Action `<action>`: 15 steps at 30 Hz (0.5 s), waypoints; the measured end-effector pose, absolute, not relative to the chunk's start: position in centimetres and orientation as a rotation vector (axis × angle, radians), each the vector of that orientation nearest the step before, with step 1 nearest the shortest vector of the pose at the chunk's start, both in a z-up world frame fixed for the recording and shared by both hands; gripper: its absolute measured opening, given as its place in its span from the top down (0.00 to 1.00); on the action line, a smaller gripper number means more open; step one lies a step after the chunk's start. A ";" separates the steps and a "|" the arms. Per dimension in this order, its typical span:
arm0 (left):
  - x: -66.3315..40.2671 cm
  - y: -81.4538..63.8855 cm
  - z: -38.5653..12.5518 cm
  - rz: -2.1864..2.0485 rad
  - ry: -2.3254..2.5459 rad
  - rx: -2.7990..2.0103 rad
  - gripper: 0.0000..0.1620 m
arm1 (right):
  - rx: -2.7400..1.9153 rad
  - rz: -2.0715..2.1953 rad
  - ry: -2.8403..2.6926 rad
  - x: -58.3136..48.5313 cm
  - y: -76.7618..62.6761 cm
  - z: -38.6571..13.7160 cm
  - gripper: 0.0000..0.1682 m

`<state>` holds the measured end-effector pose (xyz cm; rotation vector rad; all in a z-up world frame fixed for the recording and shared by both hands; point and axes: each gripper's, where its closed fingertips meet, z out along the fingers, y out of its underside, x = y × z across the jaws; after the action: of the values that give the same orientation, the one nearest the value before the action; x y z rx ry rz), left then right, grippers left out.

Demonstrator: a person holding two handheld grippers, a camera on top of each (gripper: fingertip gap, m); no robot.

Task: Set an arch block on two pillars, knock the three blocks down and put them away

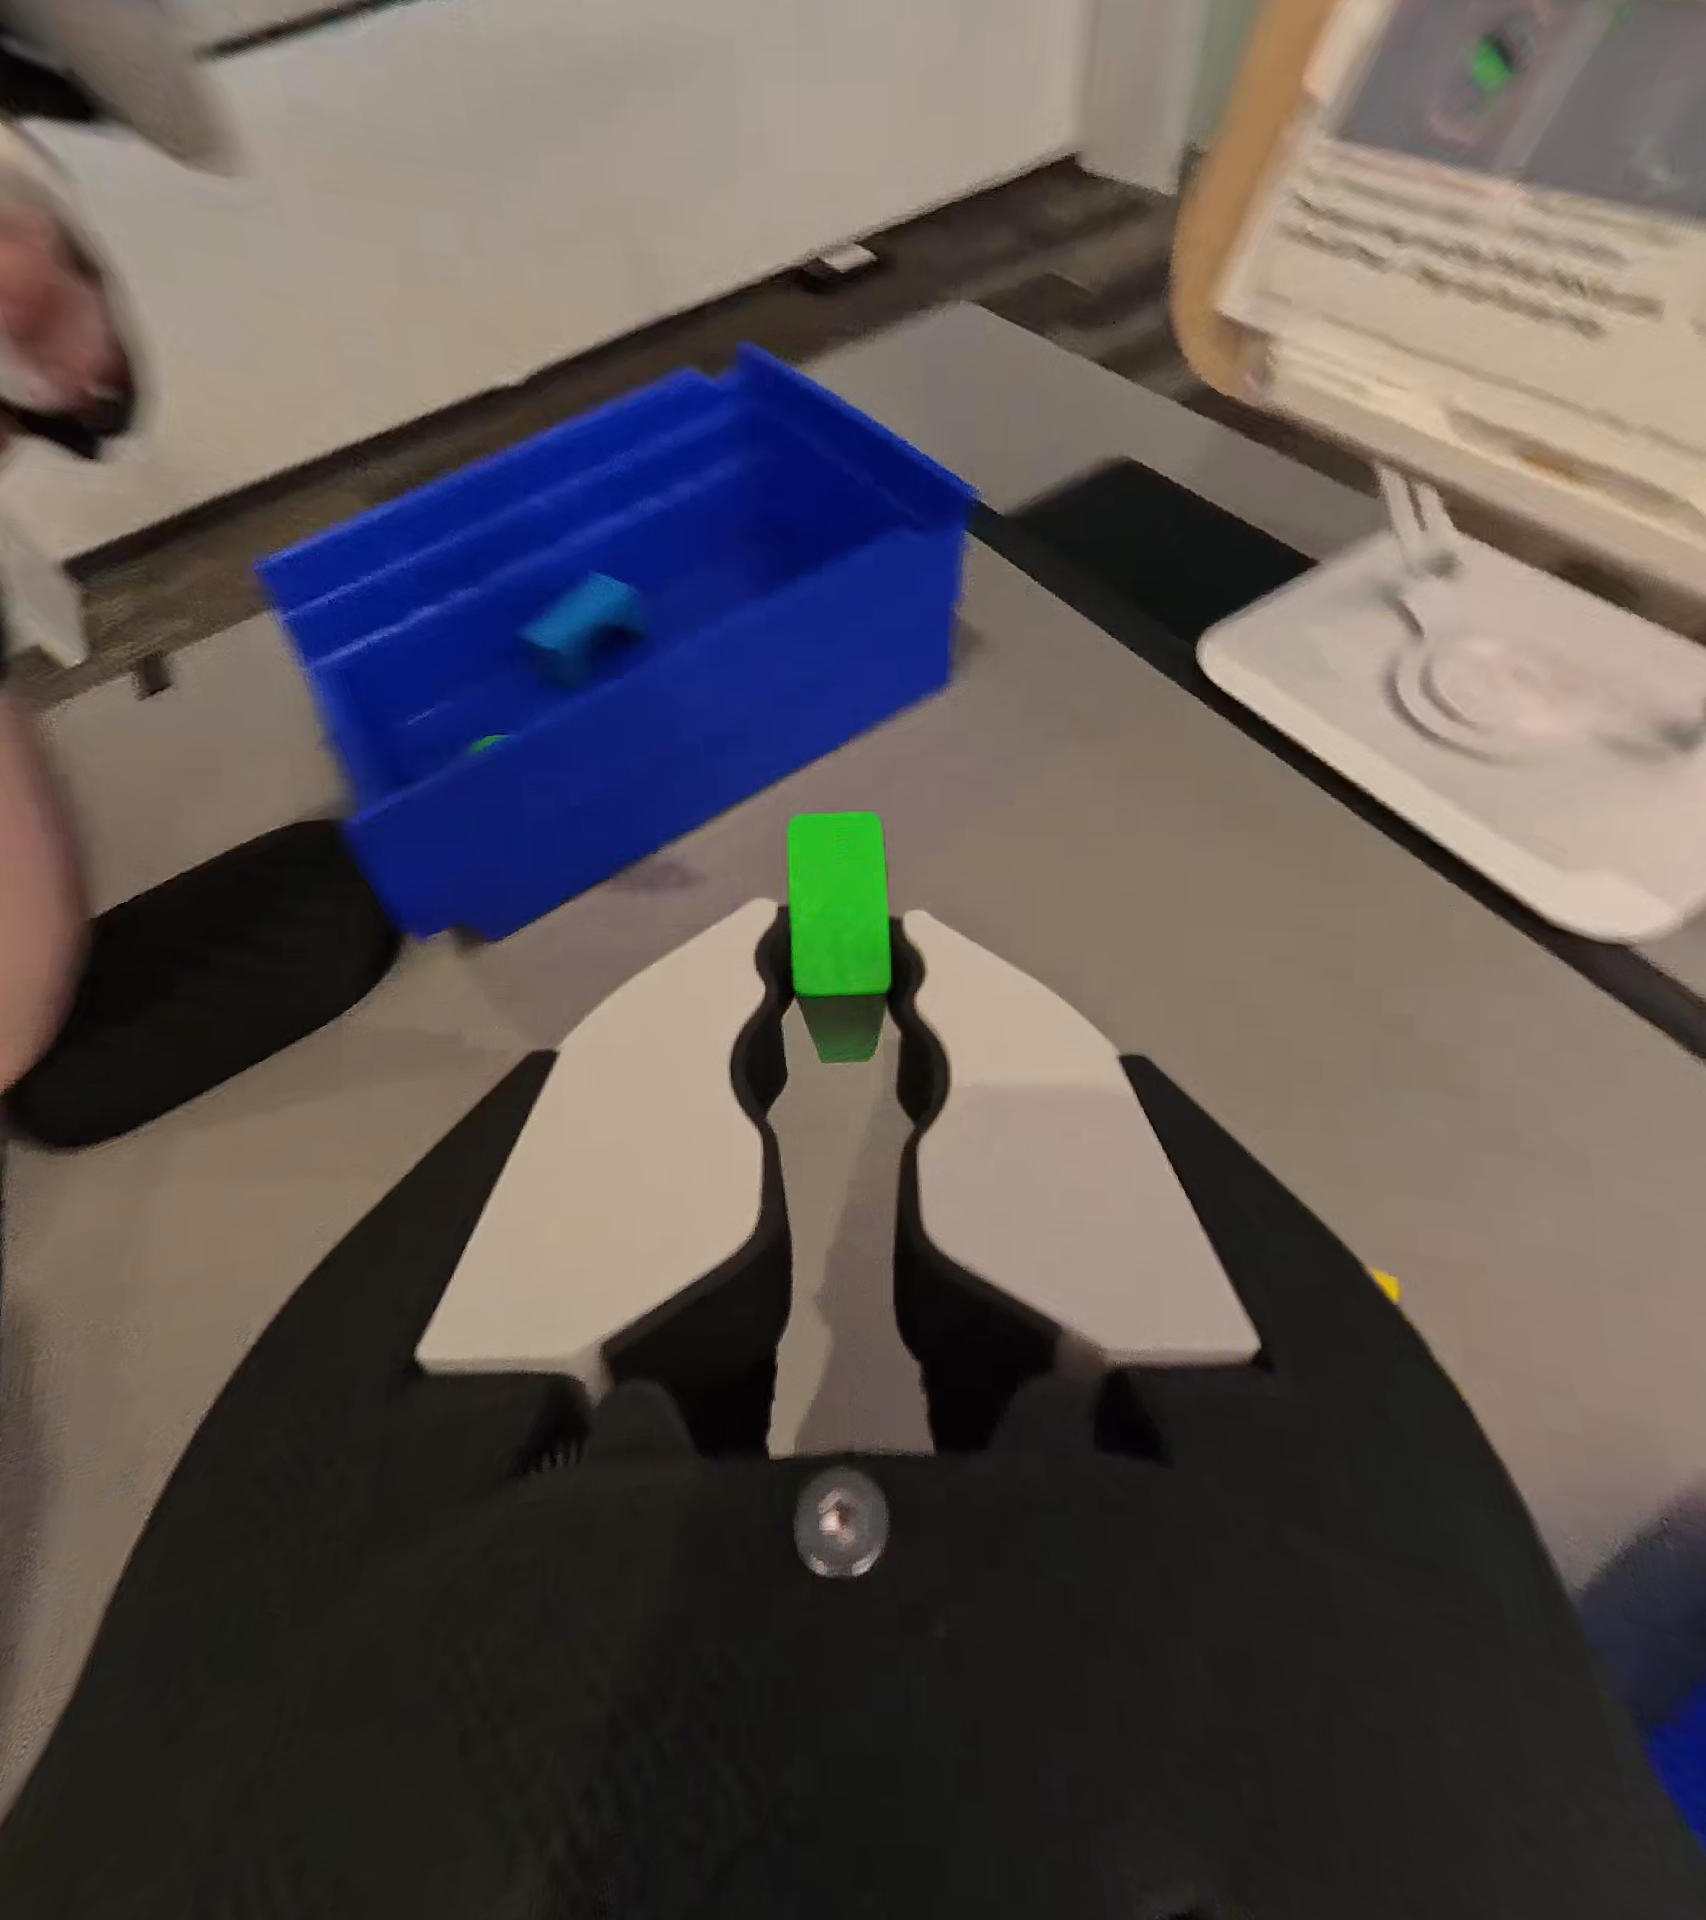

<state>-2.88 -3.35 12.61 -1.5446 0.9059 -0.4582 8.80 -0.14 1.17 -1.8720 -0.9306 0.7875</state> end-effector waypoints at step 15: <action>-12.5 -0.1 4.1 -0.124 0.699 -2.052 0.71 | -2.263 0.216 -0.524 7.0 7.2 -7.7 0.90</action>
<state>-12.54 -0.08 4.10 -2.0515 0.6989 -0.1236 7.04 7.17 -7.72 -2.2631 -0.5238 0.2157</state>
